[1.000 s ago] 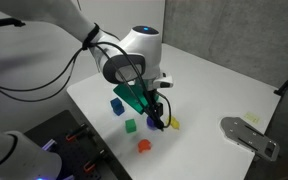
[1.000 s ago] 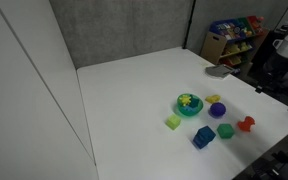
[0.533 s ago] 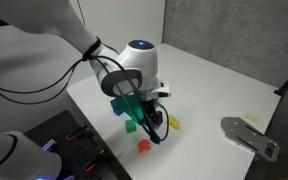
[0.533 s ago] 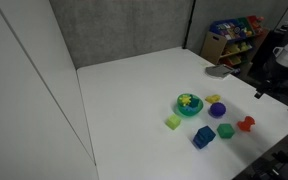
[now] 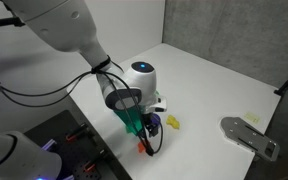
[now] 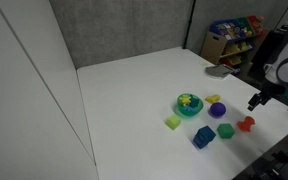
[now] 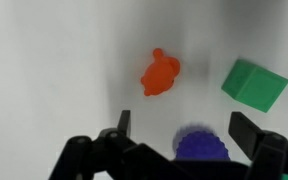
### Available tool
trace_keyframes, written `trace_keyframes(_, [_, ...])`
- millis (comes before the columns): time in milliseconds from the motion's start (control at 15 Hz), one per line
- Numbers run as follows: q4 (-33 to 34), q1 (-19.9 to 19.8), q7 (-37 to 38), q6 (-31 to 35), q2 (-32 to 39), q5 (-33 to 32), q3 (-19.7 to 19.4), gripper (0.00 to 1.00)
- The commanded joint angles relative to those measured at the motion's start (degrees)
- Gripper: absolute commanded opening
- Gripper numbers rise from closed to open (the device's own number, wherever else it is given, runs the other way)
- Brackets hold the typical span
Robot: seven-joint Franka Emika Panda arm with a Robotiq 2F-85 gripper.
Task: Put the orange thing into the bowl
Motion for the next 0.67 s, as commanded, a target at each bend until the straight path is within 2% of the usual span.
trace_keyframes(0, [4.7, -2.6, -0.2, -2.3, 5.8, 3.0, 2.9, 1.00])
trace_keyframes(333, [9.4, -3.8, 1.9, -4.0, 12.4, 2.3, 2.5, 1.00])
trace_keyframes(600, [12.4, -6.1, 0.7, -5.1, 16.4, 3.1, 4.1, 1.00])
